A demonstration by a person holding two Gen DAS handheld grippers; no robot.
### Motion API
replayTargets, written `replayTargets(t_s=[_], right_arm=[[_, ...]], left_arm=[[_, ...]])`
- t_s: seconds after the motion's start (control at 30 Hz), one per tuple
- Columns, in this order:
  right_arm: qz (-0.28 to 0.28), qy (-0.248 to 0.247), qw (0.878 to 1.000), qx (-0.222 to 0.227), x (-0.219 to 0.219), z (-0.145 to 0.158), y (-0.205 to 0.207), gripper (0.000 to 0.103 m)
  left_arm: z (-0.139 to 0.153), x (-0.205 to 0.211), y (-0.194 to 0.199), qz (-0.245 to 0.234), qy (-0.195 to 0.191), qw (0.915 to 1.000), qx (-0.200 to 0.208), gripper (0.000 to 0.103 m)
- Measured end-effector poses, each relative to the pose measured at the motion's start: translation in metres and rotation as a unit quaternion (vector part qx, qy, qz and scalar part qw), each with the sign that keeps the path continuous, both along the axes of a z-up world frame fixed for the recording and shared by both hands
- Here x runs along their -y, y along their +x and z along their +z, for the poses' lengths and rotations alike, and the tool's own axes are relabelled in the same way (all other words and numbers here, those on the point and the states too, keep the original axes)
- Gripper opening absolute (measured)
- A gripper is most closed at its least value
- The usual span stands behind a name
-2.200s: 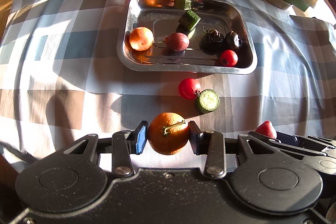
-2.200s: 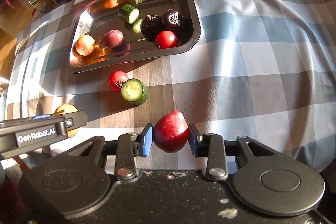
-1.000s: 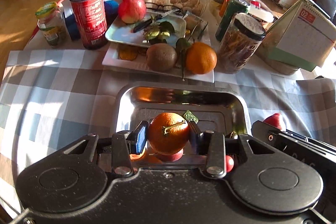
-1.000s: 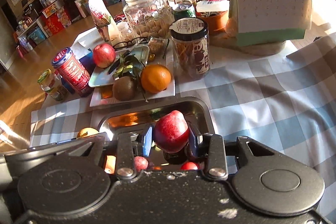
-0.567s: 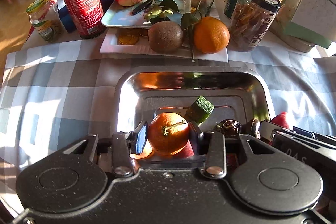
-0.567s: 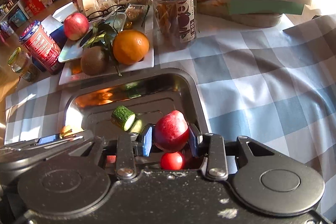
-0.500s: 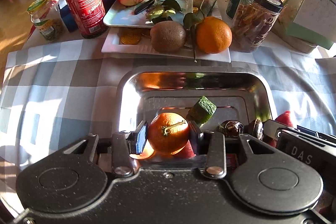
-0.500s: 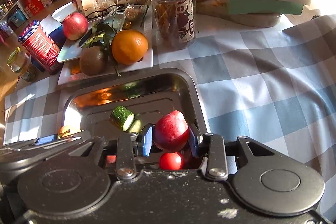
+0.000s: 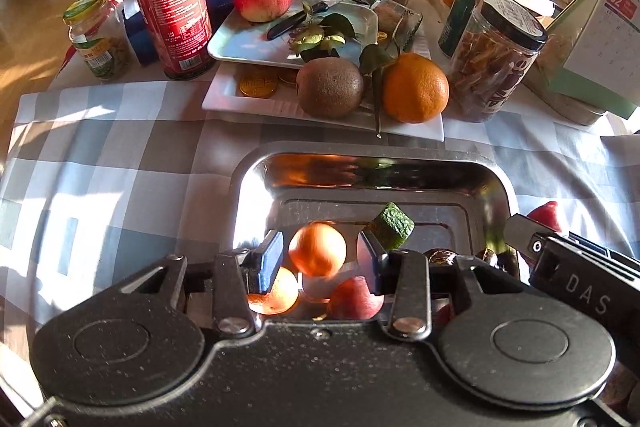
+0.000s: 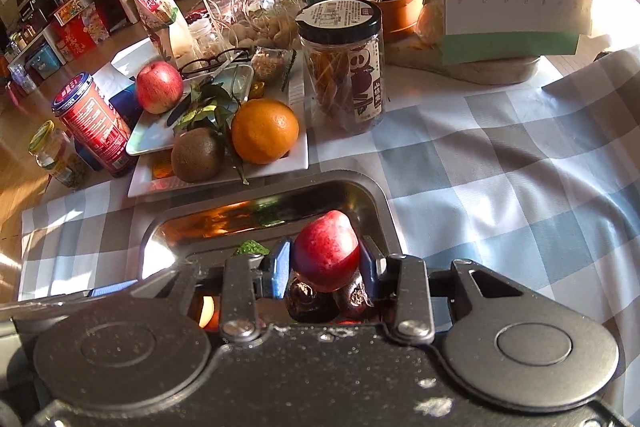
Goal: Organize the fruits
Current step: 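Open both grippers to drop the orange and red apple into the tray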
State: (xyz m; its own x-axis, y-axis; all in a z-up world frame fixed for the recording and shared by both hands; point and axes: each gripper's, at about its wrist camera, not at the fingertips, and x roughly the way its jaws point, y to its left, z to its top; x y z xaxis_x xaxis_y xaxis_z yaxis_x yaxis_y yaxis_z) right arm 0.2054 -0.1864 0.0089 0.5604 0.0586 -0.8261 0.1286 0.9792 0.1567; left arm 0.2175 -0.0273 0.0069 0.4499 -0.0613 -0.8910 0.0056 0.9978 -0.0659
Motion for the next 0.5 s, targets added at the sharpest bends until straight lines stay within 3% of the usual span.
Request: replayTargets(t_s=[0.2, 0.5], right_arm=[[0.007, 0.0, 1.0, 0.027, -0.002, 0.007, -0.002, 0.038], [0.035, -0.026, 0.999, -0.015, -0.015, -0.004, -0.001, 0.038]], left_arm=[[-0.002, -0.001, 0.0, -0.004, 0.002, 0.9999, -0.01, 0.053], [-0.005, -0.002, -0.004, -0.008, 0.002, 0.9988, -0.048, 0.053]])
